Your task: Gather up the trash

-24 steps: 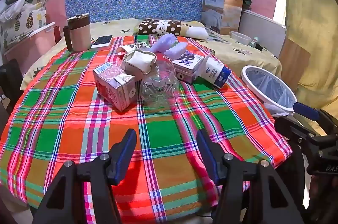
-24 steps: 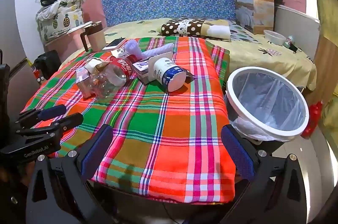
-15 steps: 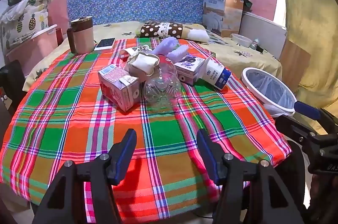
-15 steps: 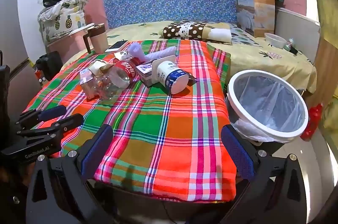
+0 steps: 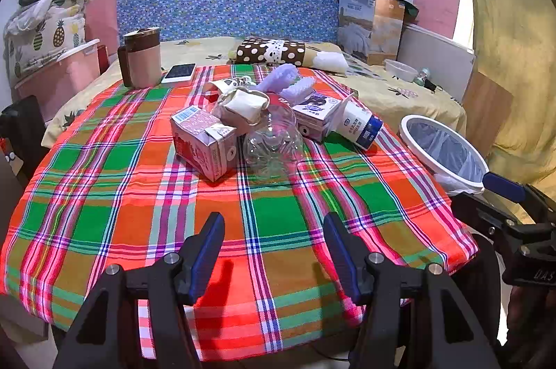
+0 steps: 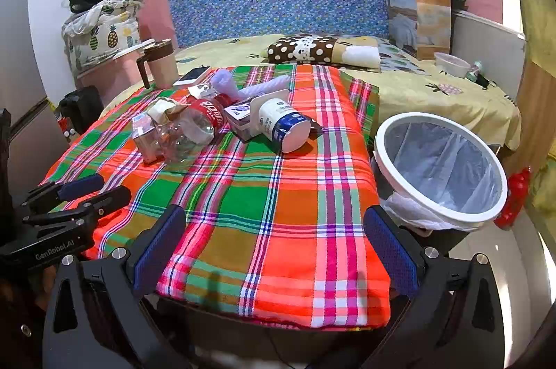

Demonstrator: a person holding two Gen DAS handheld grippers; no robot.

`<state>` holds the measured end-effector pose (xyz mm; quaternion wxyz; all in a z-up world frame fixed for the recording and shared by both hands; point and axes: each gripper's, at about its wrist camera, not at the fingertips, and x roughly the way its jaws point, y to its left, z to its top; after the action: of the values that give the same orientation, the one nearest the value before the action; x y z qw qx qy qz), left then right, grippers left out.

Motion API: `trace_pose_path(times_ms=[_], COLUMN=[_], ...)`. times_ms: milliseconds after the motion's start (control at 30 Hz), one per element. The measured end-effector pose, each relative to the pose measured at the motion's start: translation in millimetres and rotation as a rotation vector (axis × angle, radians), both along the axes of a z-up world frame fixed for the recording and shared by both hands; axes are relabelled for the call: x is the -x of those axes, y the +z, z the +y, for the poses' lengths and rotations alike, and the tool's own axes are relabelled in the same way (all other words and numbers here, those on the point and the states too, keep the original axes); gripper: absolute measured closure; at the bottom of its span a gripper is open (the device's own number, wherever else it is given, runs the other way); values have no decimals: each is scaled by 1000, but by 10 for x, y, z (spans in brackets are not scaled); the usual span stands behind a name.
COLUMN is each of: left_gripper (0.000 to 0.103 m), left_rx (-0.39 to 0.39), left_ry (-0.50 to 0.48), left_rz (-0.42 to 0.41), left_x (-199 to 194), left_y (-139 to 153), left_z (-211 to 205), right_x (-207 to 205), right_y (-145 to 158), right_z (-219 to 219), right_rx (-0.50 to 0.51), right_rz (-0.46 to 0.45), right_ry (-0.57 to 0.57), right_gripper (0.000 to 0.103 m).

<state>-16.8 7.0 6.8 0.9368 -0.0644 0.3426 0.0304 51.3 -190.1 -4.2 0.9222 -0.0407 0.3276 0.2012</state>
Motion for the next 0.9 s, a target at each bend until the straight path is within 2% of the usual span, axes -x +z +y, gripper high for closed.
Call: trace_pose_path(times_ms=[900], left_gripper=[44], left_rx=[15], left_ry=[-13], left_rz=[14], left_x=[-21], left_y=[-32], left_z=[-54], right_x=[-15], right_y=[-4], right_z=[-2], right_rx=[1], right_rz=[9], right_ry=[-2], right_gripper=[0])
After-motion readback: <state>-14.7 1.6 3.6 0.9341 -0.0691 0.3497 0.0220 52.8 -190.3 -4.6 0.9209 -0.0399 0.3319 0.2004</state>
